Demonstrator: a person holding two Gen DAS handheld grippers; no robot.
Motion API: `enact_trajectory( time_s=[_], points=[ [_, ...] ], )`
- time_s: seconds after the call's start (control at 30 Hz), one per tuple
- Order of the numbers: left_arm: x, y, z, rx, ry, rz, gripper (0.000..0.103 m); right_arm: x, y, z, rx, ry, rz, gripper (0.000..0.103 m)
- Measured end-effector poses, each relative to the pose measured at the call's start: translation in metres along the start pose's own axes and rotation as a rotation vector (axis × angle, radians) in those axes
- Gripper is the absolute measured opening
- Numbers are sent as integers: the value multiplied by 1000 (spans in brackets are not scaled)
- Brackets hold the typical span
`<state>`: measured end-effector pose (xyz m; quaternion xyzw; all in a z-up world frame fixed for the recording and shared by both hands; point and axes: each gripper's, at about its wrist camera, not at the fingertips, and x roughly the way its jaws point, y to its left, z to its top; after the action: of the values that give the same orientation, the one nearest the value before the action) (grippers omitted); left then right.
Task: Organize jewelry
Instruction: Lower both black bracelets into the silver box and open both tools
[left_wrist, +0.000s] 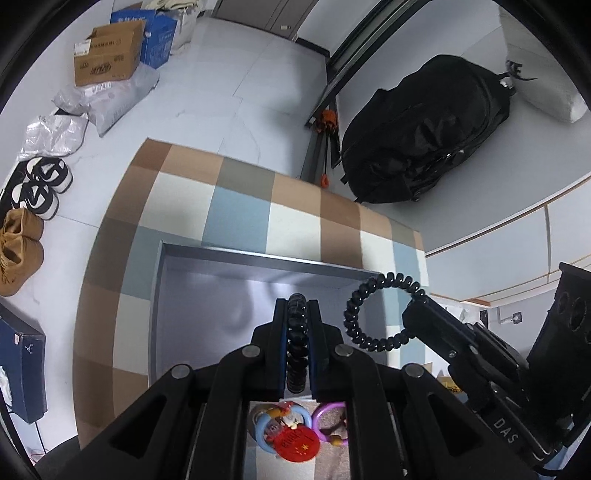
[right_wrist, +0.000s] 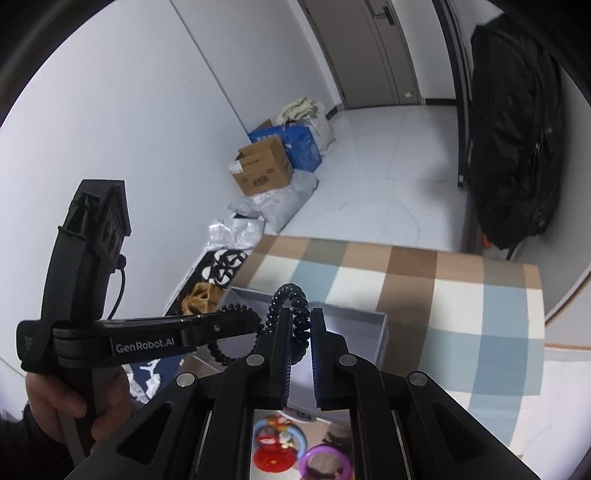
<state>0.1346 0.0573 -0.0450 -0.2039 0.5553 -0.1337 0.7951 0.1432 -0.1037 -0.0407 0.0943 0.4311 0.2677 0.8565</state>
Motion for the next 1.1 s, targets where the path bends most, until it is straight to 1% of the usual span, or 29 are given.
enact_trajectory(
  time_s=[0.13,0.27,0.4,0.47,0.5,0.53,0.57,0.6,0.63,0.67,0.7,0.73,0.77,0.8,0.83,0.9,0.97,1.03,1.1],
  points=[
    [3,6,-1,-28,18,-35,5,12,-5,-1,5,29,0,9],
    [4,5,0,-37,18,-43,5,16,-6,-1,4,30,4,9],
    [4,7,1,-68,4,-74,5,27,-12,-4,16,54,-6,9],
    [4,7,4,-72,-1,-69,7,29,-15,-5,29,57,-11,9],
    [5,6,5,-72,-4,-66,9,30,-16,-4,28,55,-12,9],
    [4,7,6,-76,-12,-71,16,30,-16,-4,22,51,-18,12],
    [4,6,7,-80,-18,-76,29,29,-15,-4,14,46,-33,12],
    [4,6,8,-85,-27,-81,38,28,-15,-3,10,41,-42,12],
    [0,7,7,-94,-45,-88,60,26,-16,-2,4,34,-53,17],
    [-4,8,7,-102,-62,-99,71,24,-16,-1,4,28,-52,22],
    [-7,8,6,-108,-80,-112,71,21,-17,-1,10,16,-46,41],
    [-10,9,6,-109,-89,-120,71,17,-18,-1,19,-8,-36,55],
    [-10,9,6,-105,-89,-122,72,12,-19,-1,23,-33,-31,58],
    [-11,8,6,-98,-87,-121,72,9,-19,0,22,-45,-30,63],
    [-12,8,5,-94,-89,-115,72,4,-19,-1,18,-62,-38,72],
    [-11,6,4,-83,-93,-98,72,0,-21,-3,19,-83,-58,78],
    [-12,4,2,-68,-96,-71,72,-2,-24,-4,27,-92,-67,78],
    [-14,2,-1,-54,-106,-48,72,-3,-27,-4,40,-98,-79,86],
    [-17,0,-3,-33,-123,-22,72,-6,-29,-5,52,-106,-82,87]
  ],
)
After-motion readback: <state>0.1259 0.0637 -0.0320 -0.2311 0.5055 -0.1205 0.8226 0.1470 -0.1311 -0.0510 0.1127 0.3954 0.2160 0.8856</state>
